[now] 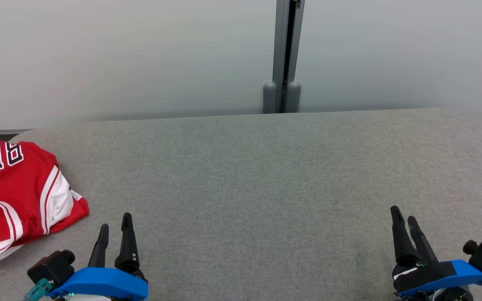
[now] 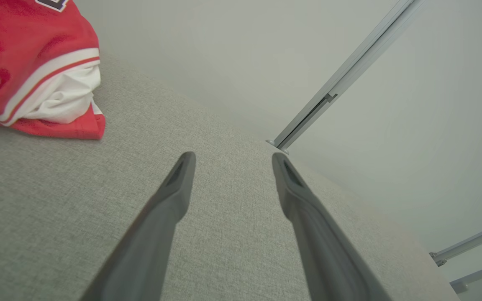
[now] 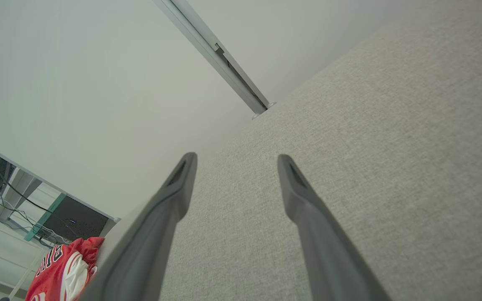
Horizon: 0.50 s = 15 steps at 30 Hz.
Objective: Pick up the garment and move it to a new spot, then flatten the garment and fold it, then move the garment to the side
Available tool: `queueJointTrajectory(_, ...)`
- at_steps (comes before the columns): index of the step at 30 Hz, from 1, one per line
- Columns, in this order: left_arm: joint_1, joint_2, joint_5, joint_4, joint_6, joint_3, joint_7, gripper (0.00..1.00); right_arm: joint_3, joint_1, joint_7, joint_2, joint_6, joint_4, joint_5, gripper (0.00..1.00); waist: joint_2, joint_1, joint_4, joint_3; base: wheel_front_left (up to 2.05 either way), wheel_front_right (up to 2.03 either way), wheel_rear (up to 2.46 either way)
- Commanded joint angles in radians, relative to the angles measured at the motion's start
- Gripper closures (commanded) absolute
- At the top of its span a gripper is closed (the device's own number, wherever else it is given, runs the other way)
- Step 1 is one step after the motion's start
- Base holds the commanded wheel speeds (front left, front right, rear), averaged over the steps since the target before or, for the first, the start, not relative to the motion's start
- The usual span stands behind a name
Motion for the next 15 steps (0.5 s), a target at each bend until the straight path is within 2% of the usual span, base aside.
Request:
queueJointTrajectory(1, -0.001, 0.011, 0.031, -0.007, 0.001, -0.003, -0.011, 0.0, 0.003, 0.001, -0.011, -0.008, 0.003, -0.007, -0.031, 0.0, 0.0, -0.0001, 0.0, 0.0, 0.0, 0.0, 0.0)
queueJointTrajectory(15, 0.003, 0.018, 0.187, 0.004, 0.009, -0.03, -0.05, 0.0, 0.01, 0.001, -0.051, -0.009, 0.004, 0.01, -0.182, 0.0, 0.0, -0.0001, -0.001, -0.002, 0.0, 0.0, 0.0)
